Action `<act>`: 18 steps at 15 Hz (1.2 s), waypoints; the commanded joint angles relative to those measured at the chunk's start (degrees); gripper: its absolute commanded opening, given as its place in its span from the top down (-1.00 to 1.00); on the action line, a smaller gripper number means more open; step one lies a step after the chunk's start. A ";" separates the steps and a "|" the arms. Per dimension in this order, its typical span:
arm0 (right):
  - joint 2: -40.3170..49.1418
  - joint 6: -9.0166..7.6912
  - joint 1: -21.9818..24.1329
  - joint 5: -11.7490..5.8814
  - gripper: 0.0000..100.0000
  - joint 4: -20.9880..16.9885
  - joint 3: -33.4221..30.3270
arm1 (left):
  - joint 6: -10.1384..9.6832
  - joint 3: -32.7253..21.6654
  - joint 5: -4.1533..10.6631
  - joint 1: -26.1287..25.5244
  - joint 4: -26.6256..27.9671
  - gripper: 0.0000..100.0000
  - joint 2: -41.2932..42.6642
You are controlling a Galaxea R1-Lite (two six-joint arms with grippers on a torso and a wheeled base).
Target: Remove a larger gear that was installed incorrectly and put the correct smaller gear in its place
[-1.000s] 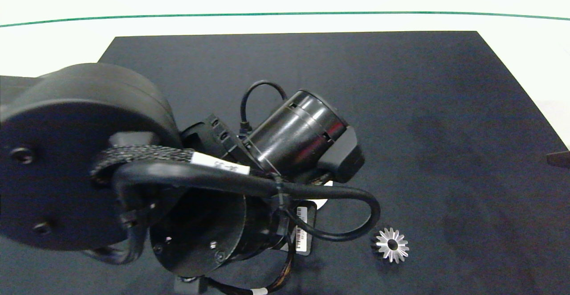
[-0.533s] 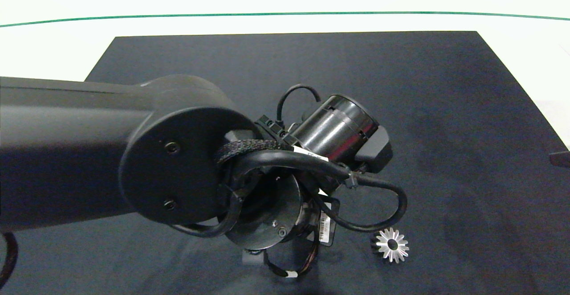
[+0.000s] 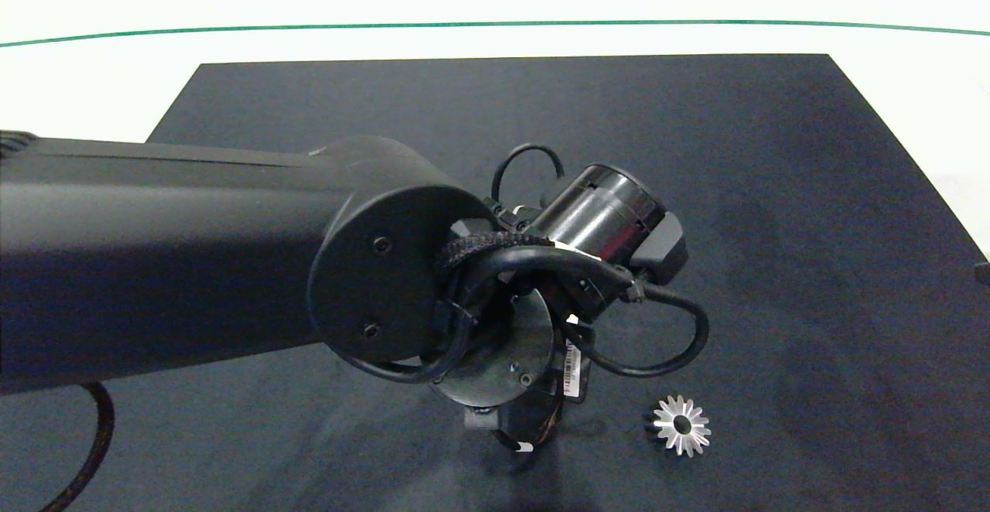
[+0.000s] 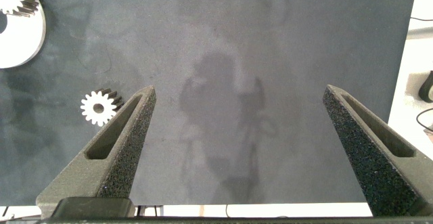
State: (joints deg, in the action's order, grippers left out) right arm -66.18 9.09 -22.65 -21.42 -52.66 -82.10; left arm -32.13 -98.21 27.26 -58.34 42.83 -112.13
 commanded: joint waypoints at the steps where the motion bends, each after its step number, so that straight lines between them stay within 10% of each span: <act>1: 0.00 0.05 -0.03 -0.11 -1.00 -0.33 0.01 | -0.47 -0.05 0.16 -0.28 0.24 0.68 -0.99; 18: -0.44 0.05 -0.20 -0.11 -1.00 -0.33 0.19 | -1.18 0.39 3.24 -0.37 0.24 0.68 -1.95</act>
State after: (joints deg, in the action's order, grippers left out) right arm -66.50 9.09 -22.82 -21.42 -52.64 -81.91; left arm -33.07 -98.07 30.34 -58.62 42.75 -114.25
